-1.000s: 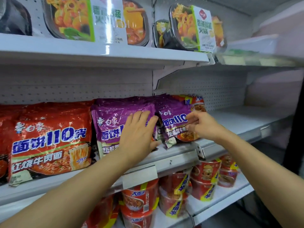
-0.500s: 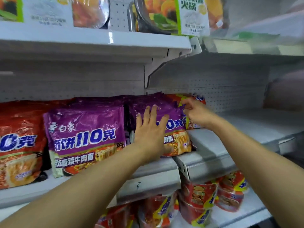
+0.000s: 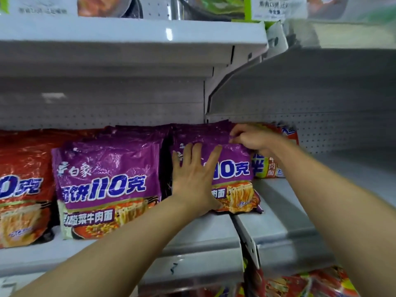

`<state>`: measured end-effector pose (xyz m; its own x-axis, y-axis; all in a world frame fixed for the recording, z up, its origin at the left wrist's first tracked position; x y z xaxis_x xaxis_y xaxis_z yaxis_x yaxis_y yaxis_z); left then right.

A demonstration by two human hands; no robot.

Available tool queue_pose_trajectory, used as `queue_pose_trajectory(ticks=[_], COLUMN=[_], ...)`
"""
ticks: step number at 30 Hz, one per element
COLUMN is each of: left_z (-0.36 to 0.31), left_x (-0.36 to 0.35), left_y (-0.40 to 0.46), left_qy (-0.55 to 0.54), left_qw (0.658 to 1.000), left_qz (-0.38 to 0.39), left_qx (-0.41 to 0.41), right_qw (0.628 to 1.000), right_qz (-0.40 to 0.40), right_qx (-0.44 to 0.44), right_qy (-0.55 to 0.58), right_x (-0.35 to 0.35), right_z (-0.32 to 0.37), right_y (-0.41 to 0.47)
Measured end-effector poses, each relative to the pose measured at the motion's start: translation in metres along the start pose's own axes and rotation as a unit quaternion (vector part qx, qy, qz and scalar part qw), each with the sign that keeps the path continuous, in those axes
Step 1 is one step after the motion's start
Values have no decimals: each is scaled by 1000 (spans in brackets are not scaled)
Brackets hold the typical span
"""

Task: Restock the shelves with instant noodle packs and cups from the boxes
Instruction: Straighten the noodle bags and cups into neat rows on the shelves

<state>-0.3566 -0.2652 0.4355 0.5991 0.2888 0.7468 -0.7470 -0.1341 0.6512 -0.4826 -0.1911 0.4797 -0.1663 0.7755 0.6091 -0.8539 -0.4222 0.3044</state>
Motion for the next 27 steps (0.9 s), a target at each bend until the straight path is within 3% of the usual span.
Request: queue_pose_trajectory(ticks=[8, 14, 16, 19, 27], left_z=[-5, -4, -3, -2, 2], left_x=[6, 0, -4, -2, -2], left_y=[-4, 3, -1, -1, -3], left_qy=[30, 25, 52, 53, 60], left_qw=[996, 996, 996, 990, 990], left_qz=[-85, -76, -65, -130, -124], left_qx=[-15, -29, -15, -23, -26], right_qw=[1000, 997, 999, 998, 993], right_qz=[12, 34, 25, -28, 24], right_qx=[23, 21, 28, 52, 16], right_qy=[-9, -68, -31, 25, -114], right_x=[13, 11, 19, 27, -3], right_z=[0, 8, 12, 22, 14], right_y=[4, 7, 8, 17, 27])
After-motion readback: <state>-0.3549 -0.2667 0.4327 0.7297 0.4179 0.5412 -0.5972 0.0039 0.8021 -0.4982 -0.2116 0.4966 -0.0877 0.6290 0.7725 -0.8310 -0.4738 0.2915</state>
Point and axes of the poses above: each hand's wrist, its own y-axis towards the middle knuckle, its own x-axis out of the back of the hand, z = x × y, the point moved 9 cm from there along y, towards the middle knuckle, and after that the axes turned 9 degrees about -z, right-handed, at the moved point
